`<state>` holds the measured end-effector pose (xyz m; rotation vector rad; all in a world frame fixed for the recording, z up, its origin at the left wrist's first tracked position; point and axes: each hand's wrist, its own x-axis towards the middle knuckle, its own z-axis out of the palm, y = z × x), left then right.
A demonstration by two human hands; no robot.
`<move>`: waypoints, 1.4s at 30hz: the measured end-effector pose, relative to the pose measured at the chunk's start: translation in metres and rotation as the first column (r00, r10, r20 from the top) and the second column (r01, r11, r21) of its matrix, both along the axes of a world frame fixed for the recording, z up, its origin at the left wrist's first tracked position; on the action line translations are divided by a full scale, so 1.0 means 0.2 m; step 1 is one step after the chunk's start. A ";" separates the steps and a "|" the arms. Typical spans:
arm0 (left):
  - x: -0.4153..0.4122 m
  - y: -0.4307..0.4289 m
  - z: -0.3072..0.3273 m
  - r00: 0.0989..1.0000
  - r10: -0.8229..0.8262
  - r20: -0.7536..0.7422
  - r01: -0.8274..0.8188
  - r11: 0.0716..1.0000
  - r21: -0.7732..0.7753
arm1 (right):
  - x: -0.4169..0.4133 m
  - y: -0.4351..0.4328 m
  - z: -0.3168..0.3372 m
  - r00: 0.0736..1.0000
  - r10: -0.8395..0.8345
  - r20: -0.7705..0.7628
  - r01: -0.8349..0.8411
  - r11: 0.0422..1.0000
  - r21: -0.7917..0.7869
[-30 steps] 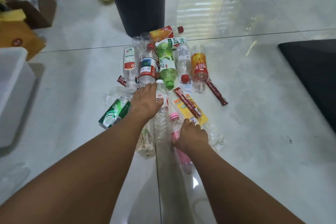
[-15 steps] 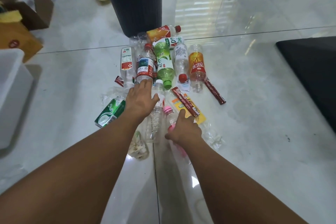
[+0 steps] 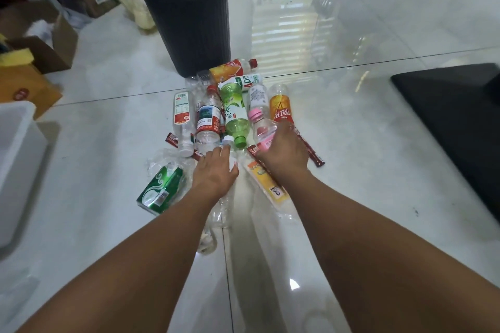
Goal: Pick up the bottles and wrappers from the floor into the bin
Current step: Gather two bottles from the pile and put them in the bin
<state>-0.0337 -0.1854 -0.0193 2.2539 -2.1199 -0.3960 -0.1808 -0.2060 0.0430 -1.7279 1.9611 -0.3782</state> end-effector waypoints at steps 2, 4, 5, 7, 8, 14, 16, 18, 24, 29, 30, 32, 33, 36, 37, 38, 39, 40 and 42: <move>-0.03 0.00 -0.03 1.000 0.001 0.007 -0.001 1.000 0.019 | -0.02 -0.03 0.02 1.000 0.017 -0.019 -0.016 1.000 0.001; -0.05 0.00 -0.06 1.000 0.023 0.018 -0.024 0.997 0.078 | -0.04 -0.05 0.03 0.996 0.054 -0.066 -0.056 0.998 -0.025; -0.05 0.00 -0.08 0.999 0.045 0.024 -0.047 0.993 0.108 | -0.04 -0.06 0.03 0.993 0.078 -0.093 -0.083 0.995 -0.047; -0.06 0.01 -0.11 0.996 0.083 0.025 -0.086 0.987 0.136 | -0.04 -0.08 0.04 0.983 0.121 -0.141 -0.134 0.987 -0.088; -0.07 0.01 -0.12 0.996 0.084 0.025 -0.086 0.987 0.137 | -0.04 -0.09 0.04 0.977 0.136 -0.162 -0.154 0.983 -0.102; -0.10 0.04 -0.19 1.000 0.021 -0.004 -0.021 0.997 0.079 | -0.03 -0.10 -0.02 0.968 0.171 -0.186 -0.190 0.978 -0.090; -0.10 0.07 -0.21 0.998 0.053 -0.036 -0.052 0.998 0.047 | -0.03 -0.10 -0.04 0.969 0.173 -0.178 -0.190 0.978 -0.087; -0.10 0.07 -0.21 0.993 0.113 -0.043 -0.110 0.992 0.056 | -0.02 -0.10 -0.05 0.967 0.175 -0.184 -0.193 0.977 -0.087; -0.13 0.03 -0.19 0.983 0.178 0.041 -0.182 0.975 0.129 | -0.01 -0.09 -0.08 0.967 0.183 -0.178 -0.200 0.976 -0.086; -0.17 -0.02 -0.19 0.969 0.233 0.087 -0.243 0.960 0.139 | 0.01 -0.07 -0.08 0.967 0.172 -0.190 -0.191 0.977 -0.089; -0.17 -0.03 -0.18 0.966 0.247 0.079 -0.256 0.958 0.133 | 0.01 -0.07 -0.08 0.966 0.172 -0.193 -0.191 0.978 -0.087; -0.17 -0.05 -0.17 0.960 0.277 0.039 -0.279 0.952 0.126 | 0.01 -0.06 -0.08 0.965 0.176 -0.196 -0.195 0.978 -0.079; -0.16 -0.06 -0.16 0.959 0.283 0.022 -0.283 0.951 0.120 | 0.01 -0.06 -0.07 0.964 0.179 -0.197 -0.198 0.977 -0.081; -0.13 -0.06 -0.11 0.960 0.279 -0.007 -0.277 0.956 0.095 | 0.01 -0.07 -0.04 0.968 0.167 -0.189 -0.189 0.977 -0.104; -0.11 -0.06 -0.10 0.962 0.273 -0.012 -0.272 0.959 0.083 | 0.01 -0.07 -0.02 0.969 0.160 -0.187 -0.184 0.976 -0.116; -0.09 -0.05 -0.08 0.964 0.264 -0.006 -0.263 0.962 0.072 | 0.02 -0.07 -0.01 0.970 0.153 -0.187 -0.179 0.975 -0.132; -0.07 -0.05 -0.06 0.969 0.247 0.014 -0.247 0.967 0.064 | 0.02 -0.07 0.01 0.972 0.145 -0.187 -0.174 0.974 -0.147; -0.05 -0.05 -0.03 0.974 0.223 0.040 -0.225 0.973 0.057 | 0.02 -0.07 0.03 0.972 0.141 -0.190 -0.172 0.972 -0.161; 0.01 -0.04 0.02 0.982 0.172 0.078 -0.175 0.984 0.039 | 0.02 -0.08 0.07 0.967 0.145 -0.211 -0.185 0.965 -0.184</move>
